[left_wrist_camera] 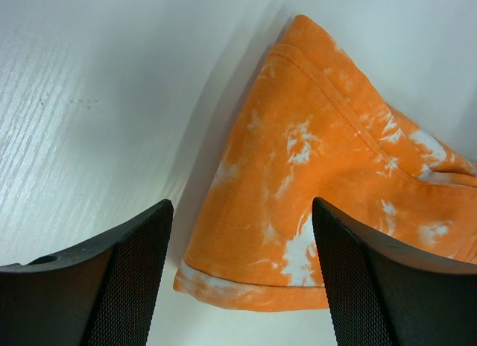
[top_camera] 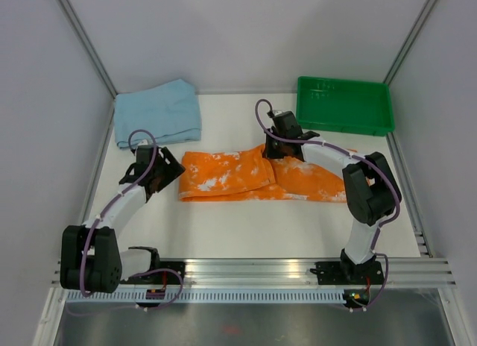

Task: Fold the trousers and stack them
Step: Fold the trousers

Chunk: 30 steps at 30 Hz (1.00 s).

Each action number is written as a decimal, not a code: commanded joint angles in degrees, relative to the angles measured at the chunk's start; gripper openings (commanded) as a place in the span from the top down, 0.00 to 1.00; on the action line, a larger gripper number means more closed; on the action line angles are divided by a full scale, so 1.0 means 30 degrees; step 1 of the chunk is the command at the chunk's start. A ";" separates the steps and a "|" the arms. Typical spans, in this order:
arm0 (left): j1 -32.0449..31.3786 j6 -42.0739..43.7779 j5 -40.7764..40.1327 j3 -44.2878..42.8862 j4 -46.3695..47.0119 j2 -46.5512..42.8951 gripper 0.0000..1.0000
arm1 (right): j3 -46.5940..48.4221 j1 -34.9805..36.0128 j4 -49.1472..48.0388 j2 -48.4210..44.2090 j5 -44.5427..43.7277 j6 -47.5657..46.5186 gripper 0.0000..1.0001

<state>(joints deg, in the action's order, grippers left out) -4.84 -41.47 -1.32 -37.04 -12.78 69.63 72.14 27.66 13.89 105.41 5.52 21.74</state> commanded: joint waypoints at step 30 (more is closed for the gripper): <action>0.0120 0.5242 0.4428 -0.2772 0.6104 0.7612 0.97 | 0.1269 0.0096 0.4512 -0.2412 -0.0349 0.1161 0.02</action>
<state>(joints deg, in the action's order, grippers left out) -4.51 -25.47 12.36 -43.42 0.75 92.25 78.11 27.66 29.10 98.59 3.01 22.96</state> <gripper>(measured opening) 0.151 0.979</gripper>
